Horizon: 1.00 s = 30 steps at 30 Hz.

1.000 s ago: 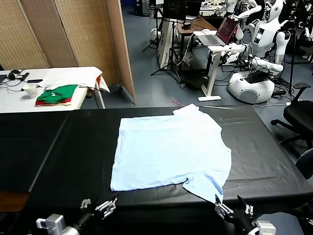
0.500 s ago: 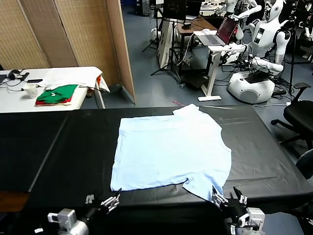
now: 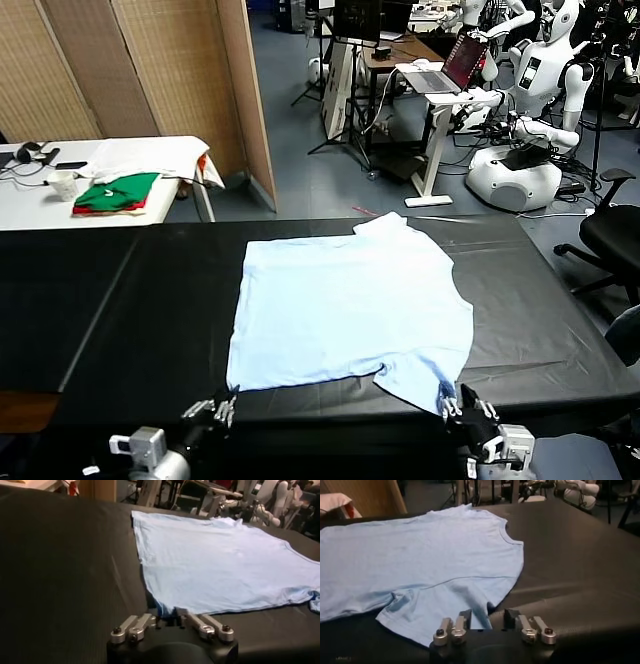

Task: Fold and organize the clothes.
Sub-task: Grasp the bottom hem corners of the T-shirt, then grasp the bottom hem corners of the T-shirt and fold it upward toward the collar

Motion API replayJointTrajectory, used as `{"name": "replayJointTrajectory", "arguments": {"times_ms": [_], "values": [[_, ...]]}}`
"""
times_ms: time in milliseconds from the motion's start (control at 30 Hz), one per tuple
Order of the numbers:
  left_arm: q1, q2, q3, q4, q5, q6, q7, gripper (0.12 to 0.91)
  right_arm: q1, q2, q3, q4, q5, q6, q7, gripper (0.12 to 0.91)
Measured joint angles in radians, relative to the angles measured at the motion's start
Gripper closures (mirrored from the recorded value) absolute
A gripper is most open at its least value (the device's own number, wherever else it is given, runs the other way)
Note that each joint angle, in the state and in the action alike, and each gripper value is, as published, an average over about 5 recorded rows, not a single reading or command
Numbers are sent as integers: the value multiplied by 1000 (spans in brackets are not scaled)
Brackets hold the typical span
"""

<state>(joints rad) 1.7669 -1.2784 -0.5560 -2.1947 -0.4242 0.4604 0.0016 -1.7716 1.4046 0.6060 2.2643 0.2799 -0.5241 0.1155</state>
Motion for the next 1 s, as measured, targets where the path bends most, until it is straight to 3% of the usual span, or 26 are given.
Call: {"name": "replayJointTrajectory", "arguments": {"times_ms": [433,733,1000], "values": [[107,18,-48,-102,37,9,-59,883,-127,5,-34,126,-19,-26,15,885],[161,18,-83,-178,55,-15,-76,883,-46,-16,1,102,-11,67,-75,885],[54,-22,-49,-140,79,-78,-92,883,123,-62,-24,-37,-3,112,-97,885]]}}
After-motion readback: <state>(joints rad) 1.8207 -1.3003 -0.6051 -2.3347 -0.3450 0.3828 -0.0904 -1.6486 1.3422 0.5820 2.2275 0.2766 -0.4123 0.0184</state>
